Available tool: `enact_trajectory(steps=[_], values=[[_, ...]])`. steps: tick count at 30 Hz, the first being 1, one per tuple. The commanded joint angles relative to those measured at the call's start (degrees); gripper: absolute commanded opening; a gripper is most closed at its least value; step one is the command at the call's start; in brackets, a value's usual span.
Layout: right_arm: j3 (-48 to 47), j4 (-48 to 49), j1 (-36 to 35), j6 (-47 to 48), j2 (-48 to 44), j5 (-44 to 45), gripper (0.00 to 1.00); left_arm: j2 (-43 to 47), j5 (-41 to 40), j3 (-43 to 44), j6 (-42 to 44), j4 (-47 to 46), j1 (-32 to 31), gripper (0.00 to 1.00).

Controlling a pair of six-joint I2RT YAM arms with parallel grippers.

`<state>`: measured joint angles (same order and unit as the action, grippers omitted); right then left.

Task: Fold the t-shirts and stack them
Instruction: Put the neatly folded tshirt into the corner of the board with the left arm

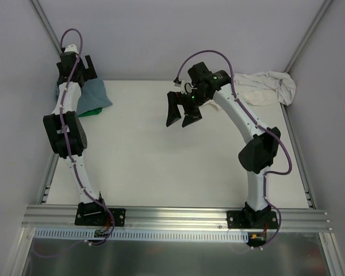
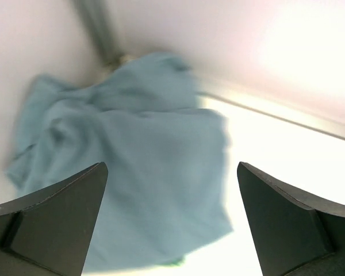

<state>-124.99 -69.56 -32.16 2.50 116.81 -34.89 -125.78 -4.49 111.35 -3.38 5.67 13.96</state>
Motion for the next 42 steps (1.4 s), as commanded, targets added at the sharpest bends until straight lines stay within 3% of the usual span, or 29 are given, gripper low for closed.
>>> enact_trajectory(steps=[1, 9, 15, 18, 23, 28, 31, 36, 42], values=[[2.19, 7.5, -0.44, -2.32, -4.84, 1.58, 0.99, 12.28, 4.49, -2.01, -1.46, 0.13, -3.31, 0.99], [14.67, 20.14, -0.53, -2.33, -15.2, 12.73, 1.0, 28.37, 20.22, -14.4, -6.56, 0.99, -6.21, 0.99], [23.21, 27.9, -0.36, -0.83, -21.19, 24.78, 0.99, 40.06, 16.01, -28.54, -8.66, 0.66, -7.1, 0.99], [21.64, 28.6, -0.01, -0.74, -17.87, 22.25, 1.0, 42.71, 12.67, -31.1, -11.12, 1.1, -7.1, 0.99], [14.96, 27.9, -0.09, -1.01, -11.53, 15.48, 0.99, 46.93, 13.89, -35.06, -17.97, -1.62, -7.36, 0.99], [6.19, 29.3, 0.26, 0.58, -5.13, 9.78, 1.0, 49.04, 13.72, -33.83, -17.8, 1.27, -10.61, 0.99], [3.62, 35.86, 2.01, -6.35, -1.78, 0.99, 1.0, 51.15, 14.25, -34.09, -18.77, 2.58, -13.07, 0.99], [3.61, 40.12, 4.21, -10.85, -0.71, -3.08, 0.99, 53.18, 9.88, -33.66, -12.12, 9.7, -19.65, 0.99], [8.09, 39.33, 7.37, -10.68, -3.95, -2.55, 1.0, 50.29, 0.2, -34.18, -5.61, 13.93, -20.2, 0.99]])
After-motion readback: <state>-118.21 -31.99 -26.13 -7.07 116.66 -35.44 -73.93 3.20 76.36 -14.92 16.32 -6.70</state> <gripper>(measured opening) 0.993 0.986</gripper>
